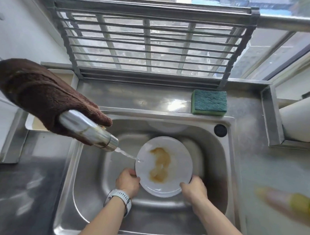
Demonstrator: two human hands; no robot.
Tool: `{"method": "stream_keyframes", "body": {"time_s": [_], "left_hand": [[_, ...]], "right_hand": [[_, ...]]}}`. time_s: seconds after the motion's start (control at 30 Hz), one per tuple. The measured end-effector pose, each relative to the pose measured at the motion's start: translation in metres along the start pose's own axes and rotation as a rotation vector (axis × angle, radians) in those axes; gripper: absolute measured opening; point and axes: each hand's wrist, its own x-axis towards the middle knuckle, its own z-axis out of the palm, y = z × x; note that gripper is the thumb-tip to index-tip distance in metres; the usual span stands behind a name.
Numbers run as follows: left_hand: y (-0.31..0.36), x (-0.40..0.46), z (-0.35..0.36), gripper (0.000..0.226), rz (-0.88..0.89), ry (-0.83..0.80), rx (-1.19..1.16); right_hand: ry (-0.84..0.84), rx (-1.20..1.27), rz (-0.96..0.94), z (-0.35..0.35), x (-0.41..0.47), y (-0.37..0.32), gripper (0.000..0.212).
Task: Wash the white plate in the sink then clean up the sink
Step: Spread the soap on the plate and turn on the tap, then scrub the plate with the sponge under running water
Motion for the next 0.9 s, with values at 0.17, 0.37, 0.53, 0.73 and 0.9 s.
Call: {"method": "stream_keyframes", "body": {"time_s": [0.17, 0.37, 0.53, 0.73, 0.9], "left_hand": [[0.009, -0.02, -0.008, 0.023, 0.035, 0.004, -0.012], [0.008, -0.029, -0.009, 0.029, 0.051, -0.04, -0.073], [-0.001, -0.023, -0.008, 0.019, 0.012, -0.07, -0.145], [-0.044, 0.037, 0.013, 0.048, -0.052, -0.153, -0.295], [-0.016, 0.012, 0.0, 0.043, -0.068, -0.194, -0.449]], "right_hand": [[0.107, -0.107, -0.213, -0.029, -0.038, -0.018, 0.05], [0.6, -0.053, -0.9, -0.131, -0.081, -0.086, 0.041], [0.578, -0.552, -1.036, -0.188, -0.045, -0.145, 0.069], [0.369, -0.835, -0.911, -0.208, -0.008, -0.17, 0.078], [0.49, -0.754, -1.044, -0.21, -0.022, -0.162, 0.068]]}}
